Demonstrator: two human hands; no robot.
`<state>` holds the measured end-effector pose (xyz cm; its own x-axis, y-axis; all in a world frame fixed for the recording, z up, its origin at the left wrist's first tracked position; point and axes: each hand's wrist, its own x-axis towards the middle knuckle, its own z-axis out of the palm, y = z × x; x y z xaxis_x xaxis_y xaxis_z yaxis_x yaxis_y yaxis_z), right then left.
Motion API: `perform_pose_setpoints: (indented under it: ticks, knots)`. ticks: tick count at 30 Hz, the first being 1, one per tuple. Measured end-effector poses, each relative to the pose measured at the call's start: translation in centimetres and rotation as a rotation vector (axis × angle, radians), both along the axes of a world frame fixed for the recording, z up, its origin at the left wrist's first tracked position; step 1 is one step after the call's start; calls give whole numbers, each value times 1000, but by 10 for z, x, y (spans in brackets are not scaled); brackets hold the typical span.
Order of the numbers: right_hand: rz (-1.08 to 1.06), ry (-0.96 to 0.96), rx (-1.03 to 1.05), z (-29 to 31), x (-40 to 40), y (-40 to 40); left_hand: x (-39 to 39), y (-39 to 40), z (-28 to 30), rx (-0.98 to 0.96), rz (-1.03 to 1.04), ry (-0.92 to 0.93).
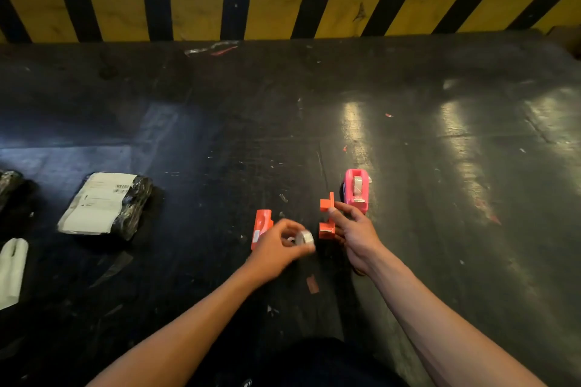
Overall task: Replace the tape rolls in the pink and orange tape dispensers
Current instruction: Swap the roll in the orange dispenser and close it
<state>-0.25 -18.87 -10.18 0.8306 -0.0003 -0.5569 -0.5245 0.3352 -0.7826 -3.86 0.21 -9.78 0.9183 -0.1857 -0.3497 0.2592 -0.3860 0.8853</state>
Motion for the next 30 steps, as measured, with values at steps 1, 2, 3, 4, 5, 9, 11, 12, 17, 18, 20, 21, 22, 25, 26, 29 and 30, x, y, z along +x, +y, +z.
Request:
perform_pose_setpoints:
  ticks: [1, 2, 3, 4, 5, 9, 11, 12, 17, 18, 20, 21, 22, 25, 26, 29, 30]
  knots:
    - [15, -14, 2, 2, 0, -1, 5, -3, 6, -170, 164, 82]
    - [38, -27, 4, 4, 0, -1, 10, -5, 11, -347, 306, 149]
    - [64, -40, 10, 7, 0, -1, 14, -7, 15, -511, 412, 200]
    - [90, -51, 24, 10, -2, 0, 18, -8, 18, -641, 483, 242]
    - [117, -63, 51, 12, -3, 1, 21, -8, 21, -740, 533, 276]
    - [241, -88, 167, 15, -9, 3, 27, -13, 25, -901, 679, 360]
    - [279, -97, 186, 14, -11, 7, 27, -16, 24, -887, 693, 373]
    - [283, -98, 177, 14, -12, 9, 27, -18, 22, -840, 659, 372]
    - [220, -107, 110, 13, -11, 9, 18, -21, 14, -619, 437, 346]
    - [229, -107, 109, 12, -10, 7, 17, -21, 13, -602, 423, 346]
    - [260, -100, 116, 11, -9, 4, 17, -20, 11, -576, 420, 330]
    - [283, -95, 119, 11, -9, 2, 18, -21, 11, -570, 430, 312]
    - [310, -89, 120, 10, -9, 0, 18, -21, 11, -560, 443, 289]
    - [378, -79, 97, 6, -6, -6, 17, -20, 12, -454, 443, 211]
    - [390, -77, 87, 6, -5, -9, 17, -20, 12, -416, 431, 189]
    - [424, -70, 70, 5, -3, -13, 16, -18, 11, -356, 393, 149]
    - [428, -71, 79, 5, -4, -13, 15, -18, 11, -345, 384, 139]
